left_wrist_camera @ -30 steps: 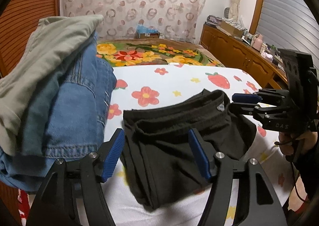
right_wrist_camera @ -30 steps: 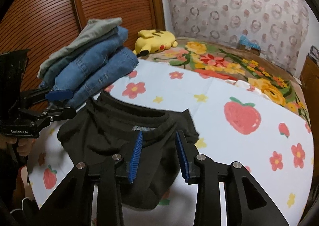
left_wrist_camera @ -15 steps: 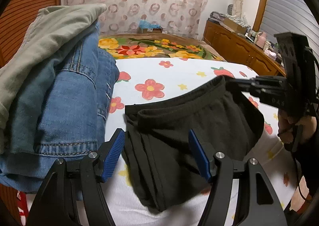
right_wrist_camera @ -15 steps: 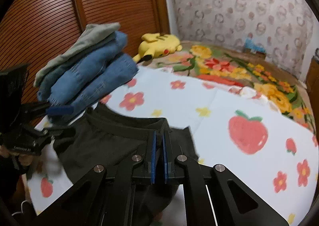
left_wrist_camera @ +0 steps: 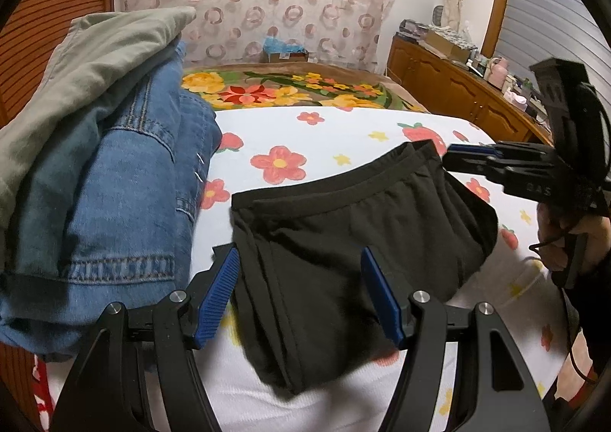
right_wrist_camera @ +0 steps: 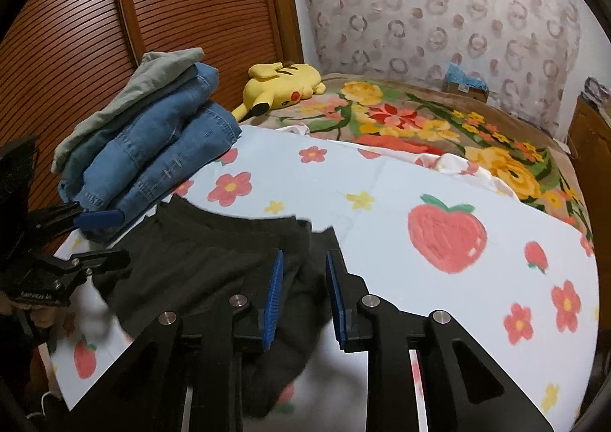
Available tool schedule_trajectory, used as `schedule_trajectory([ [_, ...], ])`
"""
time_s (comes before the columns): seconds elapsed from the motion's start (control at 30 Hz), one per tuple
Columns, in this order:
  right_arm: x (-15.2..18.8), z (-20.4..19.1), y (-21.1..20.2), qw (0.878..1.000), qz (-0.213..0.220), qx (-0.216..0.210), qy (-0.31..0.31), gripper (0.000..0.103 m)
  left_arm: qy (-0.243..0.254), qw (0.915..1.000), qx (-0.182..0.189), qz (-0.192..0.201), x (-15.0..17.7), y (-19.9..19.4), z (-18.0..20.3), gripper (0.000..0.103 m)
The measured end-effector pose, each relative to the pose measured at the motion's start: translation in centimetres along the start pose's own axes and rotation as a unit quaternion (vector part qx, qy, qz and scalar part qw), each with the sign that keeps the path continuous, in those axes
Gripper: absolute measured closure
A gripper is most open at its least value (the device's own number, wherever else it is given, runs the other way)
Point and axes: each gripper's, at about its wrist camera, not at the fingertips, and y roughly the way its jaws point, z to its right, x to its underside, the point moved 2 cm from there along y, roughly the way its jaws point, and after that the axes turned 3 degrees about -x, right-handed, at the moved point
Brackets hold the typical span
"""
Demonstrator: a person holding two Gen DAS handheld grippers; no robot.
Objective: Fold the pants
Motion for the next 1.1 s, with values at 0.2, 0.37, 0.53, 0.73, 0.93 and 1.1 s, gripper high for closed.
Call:
schedule_trajectory([
  [0.2,2.6,-0.6,-2.7,1.000,-0.009,-0.001,0.009,0.078,0.003,1.0000,0.000,0.000,1.2,-0.9,0.4,0.036],
  [0.37,4.2,-1.4,-4.4,1.000,-0.016,-0.004,0.012,0.078,0.003,1.0000,-0.002,-0.001,2.3,-1.7,0.2,0.036],
  [0.53,5.5,-1.9,-5.2,1.000,-0.023,-0.010,0.014,0.077,-0.001,0.9999,-0.006,-0.012,3.9,-1.9,-0.4,0.036],
  [0.73,6.7,-2.6,-4.8,0.999,-0.041,-0.012,0.004,0.076,-0.003,0.9996,-0.009,-0.027,5.4,-1.6,-0.9,0.036],
  [0.93,6.2,-2.3,-3.5,0.999,-0.049,-0.002,0.003,0.076,0.007,0.9995,0.001,-0.030,5.7,-1.1,-0.6,0.050],
  [1.1,6.0,-2.6,-3.5,0.999,-0.035,-0.010,-0.002,0.093,0.021,0.9994,0.000,-0.029,5.6,-1.1,-0.2,0.070],
])
